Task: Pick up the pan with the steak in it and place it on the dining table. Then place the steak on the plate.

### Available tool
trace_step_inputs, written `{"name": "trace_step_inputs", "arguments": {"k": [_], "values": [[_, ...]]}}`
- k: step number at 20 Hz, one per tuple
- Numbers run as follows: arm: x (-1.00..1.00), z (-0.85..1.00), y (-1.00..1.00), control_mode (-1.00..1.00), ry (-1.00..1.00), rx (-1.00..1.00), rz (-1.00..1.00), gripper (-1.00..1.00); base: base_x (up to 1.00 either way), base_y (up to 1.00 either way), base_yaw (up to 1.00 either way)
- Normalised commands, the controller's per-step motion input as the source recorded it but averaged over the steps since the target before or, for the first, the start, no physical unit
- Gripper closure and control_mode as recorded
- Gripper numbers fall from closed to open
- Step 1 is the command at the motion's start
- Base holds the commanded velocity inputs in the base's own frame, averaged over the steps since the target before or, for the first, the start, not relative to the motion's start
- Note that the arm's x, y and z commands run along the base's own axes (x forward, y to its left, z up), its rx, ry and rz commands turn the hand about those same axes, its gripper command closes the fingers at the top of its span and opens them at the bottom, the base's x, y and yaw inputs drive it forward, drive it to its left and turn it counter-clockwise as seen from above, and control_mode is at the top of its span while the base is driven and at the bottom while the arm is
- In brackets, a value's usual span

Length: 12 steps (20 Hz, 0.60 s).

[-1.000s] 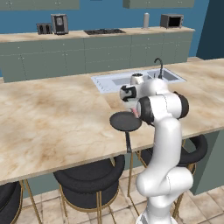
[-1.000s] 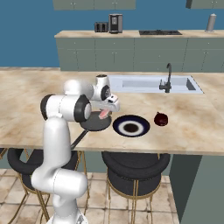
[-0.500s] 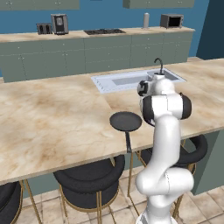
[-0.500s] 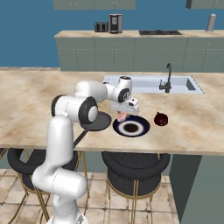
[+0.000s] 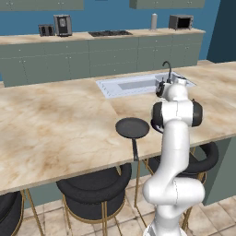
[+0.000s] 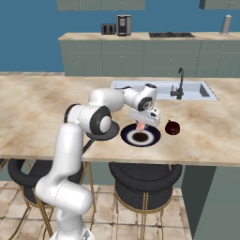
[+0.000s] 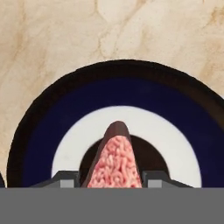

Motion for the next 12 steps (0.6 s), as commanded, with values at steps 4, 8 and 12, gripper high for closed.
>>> {"name": "trace_step_inputs", "arguments": {"k": [4,8,12], "values": [[-0.05,-0.31,-0.01,-1.00,0.00,0.00,0.00,1.00,0.00,0.00,0.00],[-0.01,-0.30,0.00,-1.00,0.00,0.00,0.00,1.00,0.00,0.00,0.00],[0.03,0.00,0.00,-1.00,0.00,0.00,0.00,-1.00,0.00,0.00,0.00]]}}
